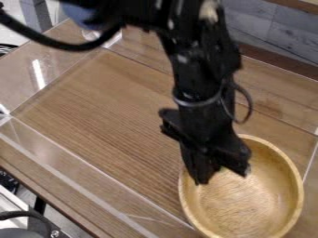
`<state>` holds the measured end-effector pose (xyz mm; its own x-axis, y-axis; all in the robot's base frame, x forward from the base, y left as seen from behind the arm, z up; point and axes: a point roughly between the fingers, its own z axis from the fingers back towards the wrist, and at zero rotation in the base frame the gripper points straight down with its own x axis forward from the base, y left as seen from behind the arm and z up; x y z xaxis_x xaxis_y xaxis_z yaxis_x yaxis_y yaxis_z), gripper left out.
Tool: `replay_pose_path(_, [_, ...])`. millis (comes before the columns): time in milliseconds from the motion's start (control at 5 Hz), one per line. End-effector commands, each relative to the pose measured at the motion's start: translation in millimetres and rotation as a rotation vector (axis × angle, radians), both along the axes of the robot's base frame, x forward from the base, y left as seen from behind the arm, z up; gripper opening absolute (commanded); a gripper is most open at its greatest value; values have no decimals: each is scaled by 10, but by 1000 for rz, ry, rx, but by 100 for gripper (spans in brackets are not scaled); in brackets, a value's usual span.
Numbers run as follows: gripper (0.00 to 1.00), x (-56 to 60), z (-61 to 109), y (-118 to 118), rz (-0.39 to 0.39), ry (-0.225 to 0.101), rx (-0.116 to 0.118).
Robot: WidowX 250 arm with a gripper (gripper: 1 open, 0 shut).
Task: Put the green stick in the brown bowl
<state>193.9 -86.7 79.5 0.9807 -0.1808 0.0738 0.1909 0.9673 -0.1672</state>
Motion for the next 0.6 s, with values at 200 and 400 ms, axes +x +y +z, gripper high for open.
replay_pose_path(200, [0,92,-196,-66,-66,-6,-2])
replay_pose_path(400, [0,148,-185,21,-122,-12,-1])
